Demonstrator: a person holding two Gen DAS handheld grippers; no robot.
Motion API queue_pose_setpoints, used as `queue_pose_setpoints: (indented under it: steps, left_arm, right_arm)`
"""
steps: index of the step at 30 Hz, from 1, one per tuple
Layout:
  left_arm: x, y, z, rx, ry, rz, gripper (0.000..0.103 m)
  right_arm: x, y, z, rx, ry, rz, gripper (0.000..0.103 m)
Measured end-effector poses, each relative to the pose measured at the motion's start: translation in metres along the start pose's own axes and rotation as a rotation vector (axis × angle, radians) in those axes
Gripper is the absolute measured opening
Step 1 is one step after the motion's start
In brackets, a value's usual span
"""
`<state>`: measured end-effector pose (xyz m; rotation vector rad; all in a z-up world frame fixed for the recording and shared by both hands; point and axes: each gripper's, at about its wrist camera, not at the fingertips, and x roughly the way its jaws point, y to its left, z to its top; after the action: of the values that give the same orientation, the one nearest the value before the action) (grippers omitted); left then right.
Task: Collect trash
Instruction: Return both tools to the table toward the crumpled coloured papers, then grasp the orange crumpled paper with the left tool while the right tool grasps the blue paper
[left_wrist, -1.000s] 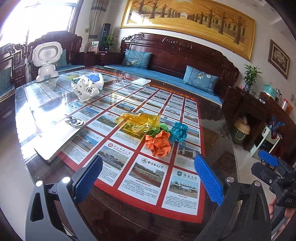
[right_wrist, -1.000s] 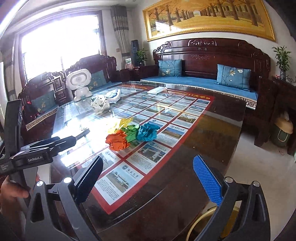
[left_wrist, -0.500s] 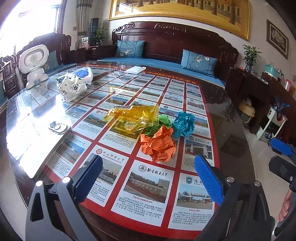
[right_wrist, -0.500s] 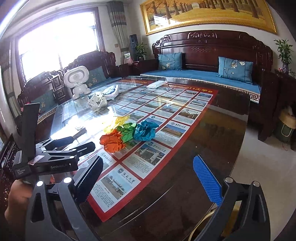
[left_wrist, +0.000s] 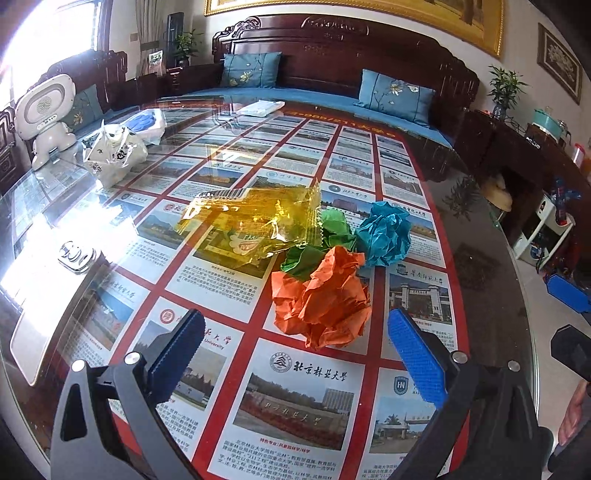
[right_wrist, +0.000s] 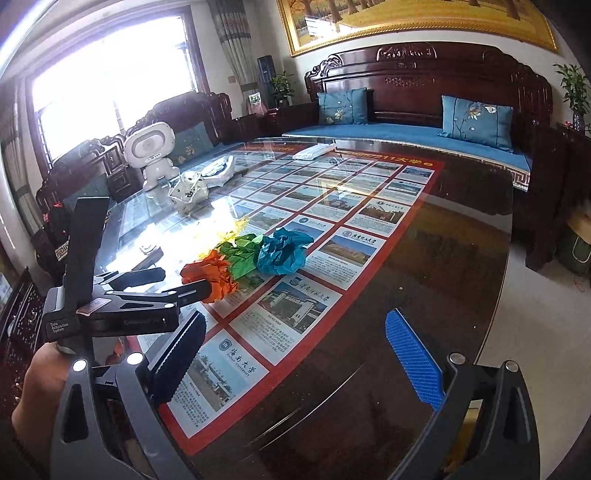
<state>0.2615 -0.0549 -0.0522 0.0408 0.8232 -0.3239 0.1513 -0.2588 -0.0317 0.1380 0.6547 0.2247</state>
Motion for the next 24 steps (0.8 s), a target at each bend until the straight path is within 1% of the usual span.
queue_pose_setpoints:
  steps: [6,8,9,11,13,15,16,19,21,24]
  left_arm:
    - [0.015,-0.008,0.008,0.016,0.036,-0.02,0.099]
    - [0.019,-0.012,0.008,0.046,0.049,-0.011,0.099]
    - [0.019,-0.014,0.01,0.056,0.048,-0.004,0.097]
    - [0.02,-0.015,0.009,0.064,0.052,-0.018,0.084]
    - [0.023,-0.013,0.008,0.052,0.072,-0.048,0.054]
    - [0.023,-0.01,0.007,0.039,0.071,-0.067,0.053]
    - [0.021,-0.009,0.006,0.037,0.068,-0.075,0.05]
    - [0.016,-0.004,0.003,0.015,0.059,-0.115,0.047]
    - [0.01,-0.001,0.001,0.003,0.047,-0.12,0.046]
    - [-0.003,0.003,-0.002,-0.012,0.024,-0.127,0.046]
  right_arm:
    - [0.011,-0.007,0.003,0.008,0.025,0.001,0.094]
    - [0.014,-0.006,0.004,0.006,0.033,0.002,0.094]
    - [0.015,-0.005,0.003,0.004,0.035,0.005,0.095]
    - [0.015,-0.004,0.003,-0.005,0.034,0.01,0.094]
    - [0.018,-0.003,0.003,-0.011,0.039,0.009,0.094]
    - [0.021,-0.001,0.004,-0.015,0.044,0.01,0.094]
    - [0.023,0.0,0.005,-0.019,0.046,0.012,0.094]
    - [0.031,0.006,0.009,-0.05,0.054,0.007,0.094]
    - [0.039,0.01,0.016,-0.075,0.058,0.0,0.094]
    - [0.063,0.014,0.03,-0.111,0.101,-0.013,0.094]
